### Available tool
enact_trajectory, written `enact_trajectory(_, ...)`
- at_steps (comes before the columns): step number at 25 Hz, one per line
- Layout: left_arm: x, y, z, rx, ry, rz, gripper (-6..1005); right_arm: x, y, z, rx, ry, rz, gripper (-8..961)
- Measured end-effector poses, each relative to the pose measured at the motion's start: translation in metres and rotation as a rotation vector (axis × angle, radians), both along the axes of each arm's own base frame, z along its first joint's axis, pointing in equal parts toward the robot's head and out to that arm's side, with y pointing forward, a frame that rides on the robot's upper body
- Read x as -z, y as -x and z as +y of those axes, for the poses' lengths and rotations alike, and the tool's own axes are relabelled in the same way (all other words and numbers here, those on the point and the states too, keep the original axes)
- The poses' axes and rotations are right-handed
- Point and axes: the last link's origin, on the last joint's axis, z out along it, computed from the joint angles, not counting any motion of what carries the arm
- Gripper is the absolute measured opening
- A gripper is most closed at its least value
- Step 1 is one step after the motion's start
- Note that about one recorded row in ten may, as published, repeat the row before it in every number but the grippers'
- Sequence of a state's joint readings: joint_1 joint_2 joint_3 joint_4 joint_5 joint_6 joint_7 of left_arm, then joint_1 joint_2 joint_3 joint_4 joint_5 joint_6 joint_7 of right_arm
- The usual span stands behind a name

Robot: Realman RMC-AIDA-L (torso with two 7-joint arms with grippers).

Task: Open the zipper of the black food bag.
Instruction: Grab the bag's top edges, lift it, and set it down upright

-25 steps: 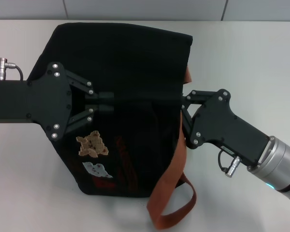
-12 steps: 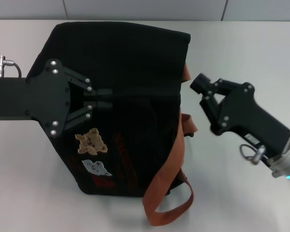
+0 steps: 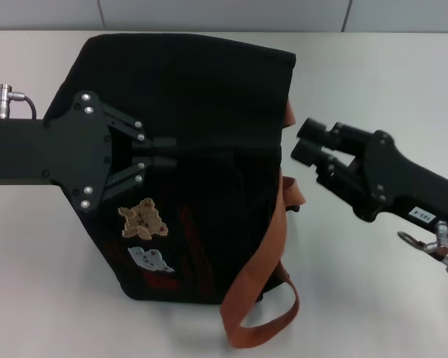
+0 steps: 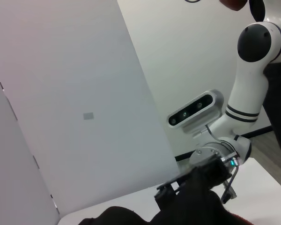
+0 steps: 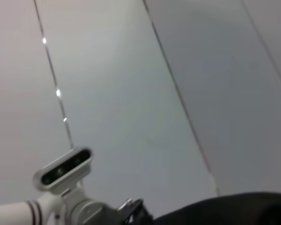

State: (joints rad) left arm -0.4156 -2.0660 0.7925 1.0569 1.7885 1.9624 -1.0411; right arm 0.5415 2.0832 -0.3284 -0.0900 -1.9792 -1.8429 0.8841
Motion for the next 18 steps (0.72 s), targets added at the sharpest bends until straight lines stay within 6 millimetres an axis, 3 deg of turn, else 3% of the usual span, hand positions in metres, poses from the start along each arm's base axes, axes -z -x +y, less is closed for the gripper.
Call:
enact_trajectory(5, 0.001, 0.0, 0.0, -0.001, 0.0, 0.0, 91, 0.007, 0.0, 0.006, 0.015, 0.014, -0.043, 306)
enact_trajectory(15, 0.005, 0.001, 0.0, 0.011, -0.002, -0.01, 91, 0.019, 0.01, 0.013, 0.013, 0.038, -0.064, 303)
enact_trajectory(18, 0.008, 0.002, 0.001, 0.009, 0.0, -0.01, 91, 0.019, 0.012, 0.013, 0.006, 0.04, -0.057, 374)
